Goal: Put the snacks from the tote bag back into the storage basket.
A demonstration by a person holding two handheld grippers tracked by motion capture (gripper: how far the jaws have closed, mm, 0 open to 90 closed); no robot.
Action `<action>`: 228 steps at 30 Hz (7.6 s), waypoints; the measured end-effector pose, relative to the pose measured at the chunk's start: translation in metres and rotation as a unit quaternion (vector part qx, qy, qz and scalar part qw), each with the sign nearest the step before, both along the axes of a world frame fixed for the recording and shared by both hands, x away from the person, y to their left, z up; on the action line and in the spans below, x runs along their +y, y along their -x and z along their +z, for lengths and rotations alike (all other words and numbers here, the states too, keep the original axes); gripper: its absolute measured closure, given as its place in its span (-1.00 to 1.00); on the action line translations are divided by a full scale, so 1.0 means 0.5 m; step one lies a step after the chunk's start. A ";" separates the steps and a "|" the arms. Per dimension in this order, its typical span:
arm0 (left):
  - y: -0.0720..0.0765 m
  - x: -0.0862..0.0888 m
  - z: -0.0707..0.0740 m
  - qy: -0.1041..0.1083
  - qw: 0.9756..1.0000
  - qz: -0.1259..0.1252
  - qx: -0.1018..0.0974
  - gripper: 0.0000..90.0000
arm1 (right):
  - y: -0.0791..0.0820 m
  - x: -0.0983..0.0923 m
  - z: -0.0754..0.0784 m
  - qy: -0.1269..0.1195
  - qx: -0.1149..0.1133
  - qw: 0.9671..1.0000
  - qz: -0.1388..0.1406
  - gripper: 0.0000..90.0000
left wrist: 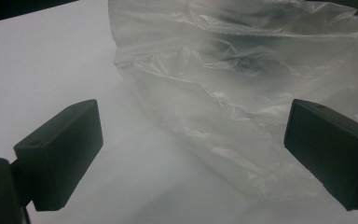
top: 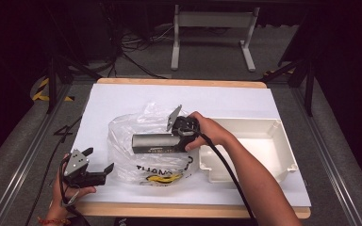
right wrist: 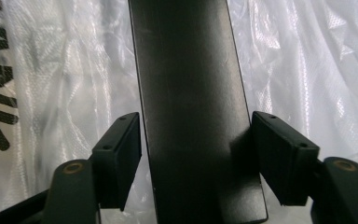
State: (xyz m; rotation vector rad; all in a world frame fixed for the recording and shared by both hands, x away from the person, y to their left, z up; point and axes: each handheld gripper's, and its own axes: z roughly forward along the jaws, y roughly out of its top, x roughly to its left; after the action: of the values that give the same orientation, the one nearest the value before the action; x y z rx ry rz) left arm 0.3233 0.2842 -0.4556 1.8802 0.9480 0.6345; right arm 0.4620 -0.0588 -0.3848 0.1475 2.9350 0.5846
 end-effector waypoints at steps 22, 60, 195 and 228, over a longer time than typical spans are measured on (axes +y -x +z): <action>0.000 -0.001 -0.001 -0.002 1.000 -0.001 0.005 -0.88 | 0.013 0.002 0.016 -0.017 -0.020 0.998 0.052 -0.04; -0.001 -0.001 -0.001 -0.001 1.000 -0.004 0.007 -0.88 | 0.048 -0.038 0.134 -0.079 -0.069 0.992 0.074 -0.04; -0.004 -0.010 -0.004 -0.021 1.000 -0.001 0.016 -0.88 | 0.089 -0.480 0.047 0.088 0.005 0.996 -0.025 -0.06; -0.003 -0.008 -0.004 -0.019 1.000 -0.002 0.015 -0.88 | 0.100 -0.522 0.056 0.115 -0.023 0.990 -0.078 -0.17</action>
State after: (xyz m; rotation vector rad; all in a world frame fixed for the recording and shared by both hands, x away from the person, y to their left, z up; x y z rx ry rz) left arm 0.3247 0.2800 -0.4577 1.9293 0.9572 0.6265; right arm 0.4118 -0.3199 -0.3569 0.3296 2.8843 0.2227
